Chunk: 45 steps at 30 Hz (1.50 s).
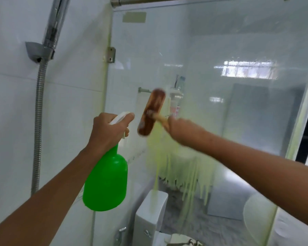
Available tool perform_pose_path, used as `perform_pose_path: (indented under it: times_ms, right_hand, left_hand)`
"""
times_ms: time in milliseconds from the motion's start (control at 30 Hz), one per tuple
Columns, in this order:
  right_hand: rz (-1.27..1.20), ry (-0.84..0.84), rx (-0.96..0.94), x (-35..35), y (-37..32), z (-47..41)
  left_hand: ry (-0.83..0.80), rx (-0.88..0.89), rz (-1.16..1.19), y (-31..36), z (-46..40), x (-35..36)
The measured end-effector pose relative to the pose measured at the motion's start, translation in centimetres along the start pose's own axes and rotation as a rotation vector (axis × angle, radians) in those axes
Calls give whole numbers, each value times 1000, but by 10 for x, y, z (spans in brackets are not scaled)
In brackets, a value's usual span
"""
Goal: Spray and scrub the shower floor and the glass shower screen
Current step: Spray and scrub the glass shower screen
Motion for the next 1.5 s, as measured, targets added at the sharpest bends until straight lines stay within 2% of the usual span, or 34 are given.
perform_pose_path:
  times_ms: [67, 167, 233, 300, 433, 533, 600, 733, 800, 867, 933, 1067, 1133, 1233, 1300, 1367, 1433, 1500]
  right_hand:
    - [-108, 128, 106, -47, 17, -35]
    - [-327, 207, 291, -96, 37, -68]
    - [-342, 195, 326, -83, 33, -64]
    - [-260, 185, 267, -27, 11, -35]
    - [-104, -100, 67, 77, -41, 73]
    - [-89, -211, 57, 77, -32, 87]
    - [-135, -130, 98, 45, -13, 58]
    - [-257, 177, 281, -48, 33, -14]
    - [-292, 236, 350, -72, 49, -27]
    - [-305, 214, 360, -57, 48, -16]
    - [-261, 164, 290, -10, 34, 20]
    - [-162, -154, 142, 69, 2, 117]
    - [-142, -195, 143, 71, 10, 127]
    - [-148, -4, 183, 33, 45, 97]
    - [-231, 178, 277, -9, 77, 73]
    - [-312, 283, 366, -41, 104, 60]
    - [-331, 287, 381, -41, 113, 69]
    - [-330, 205, 344, -8, 102, 101]
  left_hand:
    - [-8, -3, -2, 0, 0, 0]
    - [-11, 1, 3, 1, 1, 1]
    - [-12, 1, -2, 1, 3, 4]
    - [-16, 3, -5, 2, 5, 6]
    - [-26, 32, -11, 3, 16, 7]
    - [-57, 10, 7, -1, 23, 7]
    - [-70, -15, 12, -2, 24, 7]
    - [-49, -17, 11, 1, 27, 7]
    - [-45, -10, 7, 0, 29, 9]
    - [-52, -10, 5, 1, 31, 14]
    - [-57, -15, 10, 3, 31, 20]
    - [-69, 6, 44, 15, 35, 32]
    - [-82, -6, 70, 19, 39, 41]
    - [-100, -22, 89, 23, 44, 57]
    - [-107, -14, 83, 26, 47, 65]
    - [-104, -11, 79, 28, 49, 73]
    - [-101, -16, 80, 30, 50, 82]
    - [-98, -18, 84, 34, 55, 92]
Point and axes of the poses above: each hand's wrist, its own z-axis away from the middle knuckle, its own x-axis out of the palm, y = z × x, the point moved 1 cm from there along -z, towards the middle knuckle, and after that the axes turned 1 degree about -y, right-handed, at the moved point
